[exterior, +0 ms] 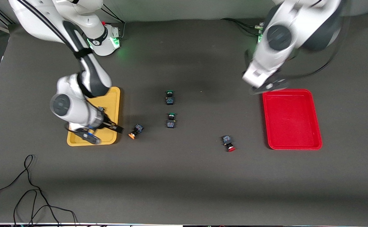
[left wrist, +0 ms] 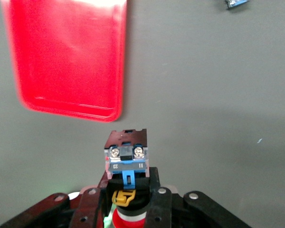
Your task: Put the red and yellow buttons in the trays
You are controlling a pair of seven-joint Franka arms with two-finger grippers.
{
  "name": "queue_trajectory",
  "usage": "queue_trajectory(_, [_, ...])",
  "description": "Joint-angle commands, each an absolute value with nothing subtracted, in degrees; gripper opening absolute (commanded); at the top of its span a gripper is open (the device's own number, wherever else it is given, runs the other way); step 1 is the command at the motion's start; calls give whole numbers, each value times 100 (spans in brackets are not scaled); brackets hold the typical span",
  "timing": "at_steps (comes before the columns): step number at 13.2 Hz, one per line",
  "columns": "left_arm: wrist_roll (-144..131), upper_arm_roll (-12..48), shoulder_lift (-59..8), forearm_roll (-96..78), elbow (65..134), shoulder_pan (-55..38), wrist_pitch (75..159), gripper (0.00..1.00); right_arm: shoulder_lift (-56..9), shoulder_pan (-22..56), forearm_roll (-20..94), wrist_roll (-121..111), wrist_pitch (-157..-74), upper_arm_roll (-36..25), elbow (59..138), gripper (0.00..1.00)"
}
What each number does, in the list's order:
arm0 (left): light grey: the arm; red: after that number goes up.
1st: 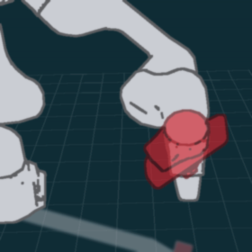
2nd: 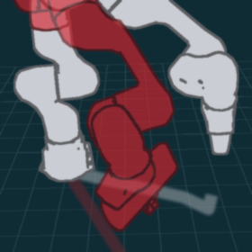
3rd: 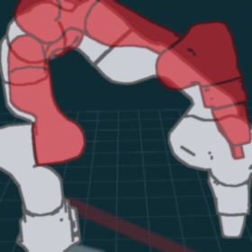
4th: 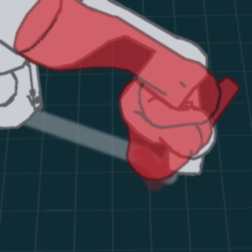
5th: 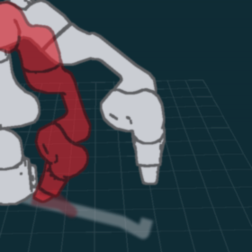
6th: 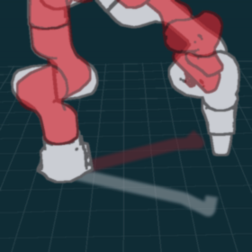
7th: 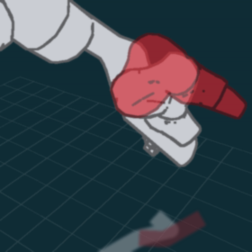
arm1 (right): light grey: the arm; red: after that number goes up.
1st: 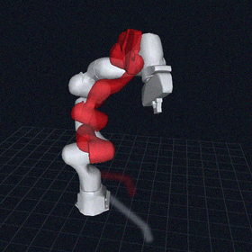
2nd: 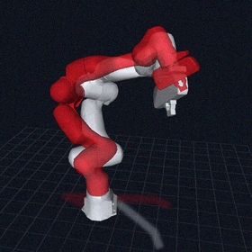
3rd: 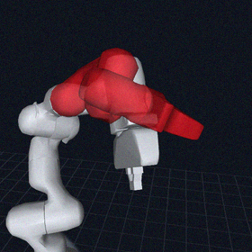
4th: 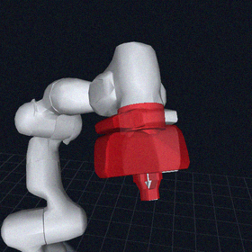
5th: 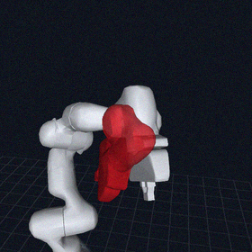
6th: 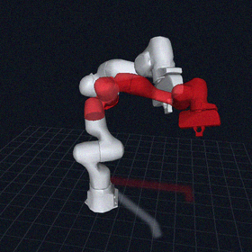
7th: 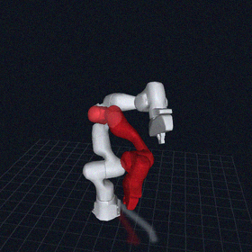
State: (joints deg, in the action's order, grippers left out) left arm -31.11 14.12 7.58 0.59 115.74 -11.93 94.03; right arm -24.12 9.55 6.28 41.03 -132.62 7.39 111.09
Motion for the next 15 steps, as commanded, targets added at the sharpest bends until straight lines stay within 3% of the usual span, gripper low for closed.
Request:
queue_trajectory(1, [-2060, 1022, 1511, -70, 11856, -949, 8966, 0, -3461, 1002, 703, 4368, -13938, 844, 10731, 100])
queue_trajectory(3, [-1540, 617, 1468, -70, 11952, -940, 9052, 0, -3586, 1089, 712, 4490, -14018, 879, 10784, 97])
queue_trajectory(4, [-1294, 467, 1433, -62, 12110, -940, 9253, 0, -3586, 1099, 712, 4543, -14045, 888, 10880, 66])
queue_trajectory(5, [-1179, 414, 1398, -27, 12346, -888, 9542, 0, -3577, 1099, 721, 4596, -14028, 914, 10890, 19])
queue_trajectory(6, [-1056, 413, 1345, 26, 12592, -801, 9928, 0, -3534, 1099, 721, 4675, -13975, 958, 10881, 0])
queue_trajectory(9, [-730, 404, 671, 105, 13104, -405, 11080, 0, -3385, 1081, 721, 4667, -13782, 949, 10872, 0])
queue_trajectory(12, [-729, 404, -419, 404, 13104, -186, 11994, 0, -2754, 985, 686, 4405, -12863, 783, 10854, 0])
queue_trajectory(15, [-589, 404, -1237, 439, 13113, 123, 12760, 0, -2032, 976, 686, 3432, -12121, 64, 11003, 0])
